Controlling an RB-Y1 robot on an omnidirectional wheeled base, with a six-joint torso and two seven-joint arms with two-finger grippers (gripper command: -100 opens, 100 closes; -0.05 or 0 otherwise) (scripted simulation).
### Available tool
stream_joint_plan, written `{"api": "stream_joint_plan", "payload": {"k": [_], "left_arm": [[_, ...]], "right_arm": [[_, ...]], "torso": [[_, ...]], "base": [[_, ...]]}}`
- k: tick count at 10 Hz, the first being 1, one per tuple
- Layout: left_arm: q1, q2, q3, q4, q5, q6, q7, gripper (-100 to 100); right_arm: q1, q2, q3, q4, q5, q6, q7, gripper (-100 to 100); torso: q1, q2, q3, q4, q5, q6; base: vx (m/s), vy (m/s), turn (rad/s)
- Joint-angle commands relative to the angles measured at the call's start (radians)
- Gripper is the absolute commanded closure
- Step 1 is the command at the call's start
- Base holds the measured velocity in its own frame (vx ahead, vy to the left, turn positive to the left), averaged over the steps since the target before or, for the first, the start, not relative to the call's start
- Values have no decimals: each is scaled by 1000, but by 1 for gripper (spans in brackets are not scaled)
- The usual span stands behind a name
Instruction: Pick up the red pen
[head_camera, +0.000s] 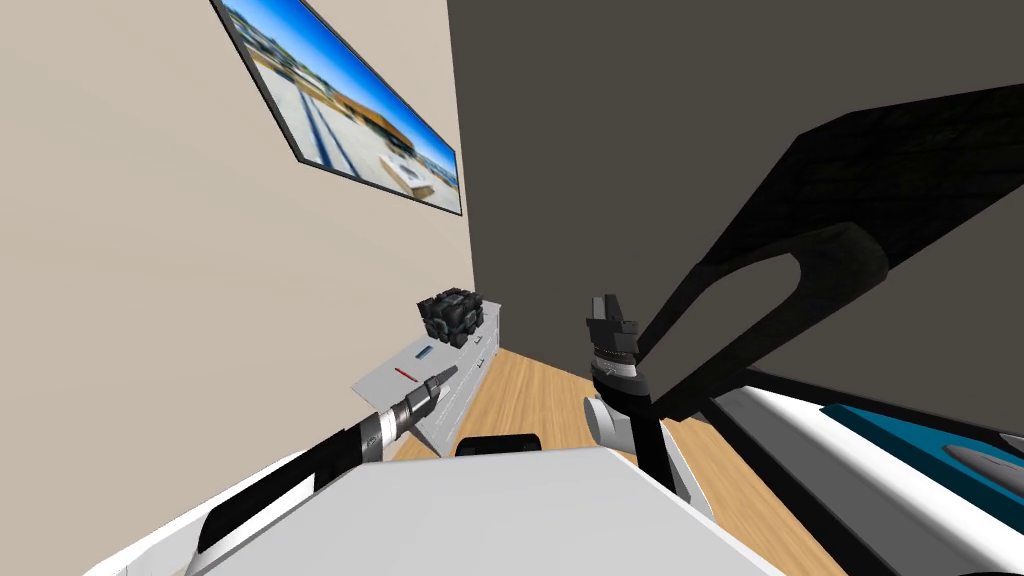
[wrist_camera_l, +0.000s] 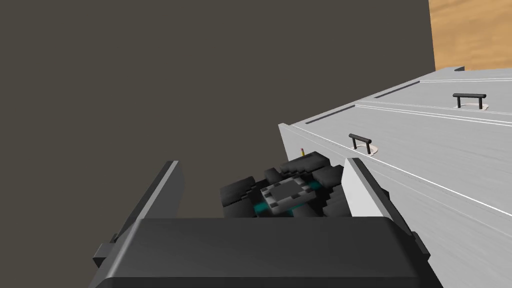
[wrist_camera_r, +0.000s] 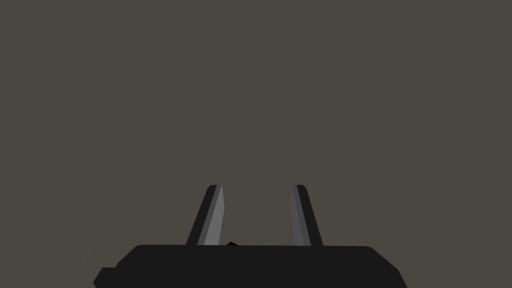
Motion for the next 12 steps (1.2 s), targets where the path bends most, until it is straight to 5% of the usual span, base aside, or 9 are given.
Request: {"api": "stream_joint_plan", "payload": {"k": [1,5,12], "left_arm": [[17,50,-30,44,50,8,-7,-100],[41,157,-63,105,156,54,-13,-100],[83,267,-110,204,322,124,-15,-100]], "right_arm": [[0,0,0,0,0,0,0,0],[0,0,0,0,0,0,0,0],[0,0,0,0,0,0,0,0]], "torso": [[0,0,0,0,0,0],[0,0,0,0,0,0],[0,-1,0,0,0,0]], "base": [[116,-52,-91],[118,-40,-72],[116,-16,-64]]}}
